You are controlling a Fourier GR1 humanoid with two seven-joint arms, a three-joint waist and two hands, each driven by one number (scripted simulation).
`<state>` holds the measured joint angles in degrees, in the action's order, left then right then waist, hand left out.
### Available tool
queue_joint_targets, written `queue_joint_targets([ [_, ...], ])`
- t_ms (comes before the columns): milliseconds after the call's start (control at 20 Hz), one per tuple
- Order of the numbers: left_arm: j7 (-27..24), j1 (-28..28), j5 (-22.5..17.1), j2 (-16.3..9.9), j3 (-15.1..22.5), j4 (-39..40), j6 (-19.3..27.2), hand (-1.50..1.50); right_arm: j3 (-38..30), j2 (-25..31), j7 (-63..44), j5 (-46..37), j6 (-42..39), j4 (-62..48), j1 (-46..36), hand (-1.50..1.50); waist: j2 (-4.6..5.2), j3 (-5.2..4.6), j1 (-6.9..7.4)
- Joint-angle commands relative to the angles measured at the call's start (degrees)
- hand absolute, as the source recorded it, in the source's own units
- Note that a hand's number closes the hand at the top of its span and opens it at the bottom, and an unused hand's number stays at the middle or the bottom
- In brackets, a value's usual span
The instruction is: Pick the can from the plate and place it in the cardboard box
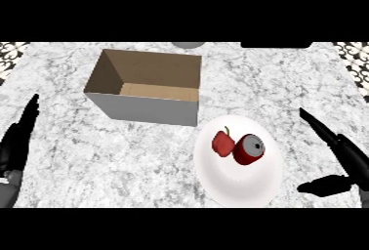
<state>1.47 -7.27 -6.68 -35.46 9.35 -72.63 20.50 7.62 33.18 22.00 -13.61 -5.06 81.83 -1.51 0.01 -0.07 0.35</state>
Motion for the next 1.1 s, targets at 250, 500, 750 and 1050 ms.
queue_joint_targets([
  [250, -2.25, 2.50, 1.64, 2.03, 0.39, 0.00, -0.36, 0.00, 9.64, 5.19, -22.53, -8.75, -13.23, 7.94, -8.15, -1.50, -0.07, -0.07, 0.31],
  [500, 0.94, 4.08, 3.24, 2.80, -1.23, -4.52, -0.05, 0.00, 10.67, -1.41, -28.68, -9.01, -19.13, 4.84, -13.96, -1.50, -0.04, 0.07, 0.14],
  [750, 1.41, -1.26, 5.00, 4.16, -3.03, 1.23, -2.19, 0.00, 11.45, -4.43, -34.00, -12.44, -23.97, 1.54, -19.69, -1.50, 0.04, 0.06, -0.09],
  [1050, 2.74, 1.73, 9.86, 7.26, -4.69, -3.37, -2.41, 0.00, 9.81, -8.55, -27.95, -18.96, -21.96, -1.45, -16.32, -1.50, -0.01, 0.08, -0.18],
])
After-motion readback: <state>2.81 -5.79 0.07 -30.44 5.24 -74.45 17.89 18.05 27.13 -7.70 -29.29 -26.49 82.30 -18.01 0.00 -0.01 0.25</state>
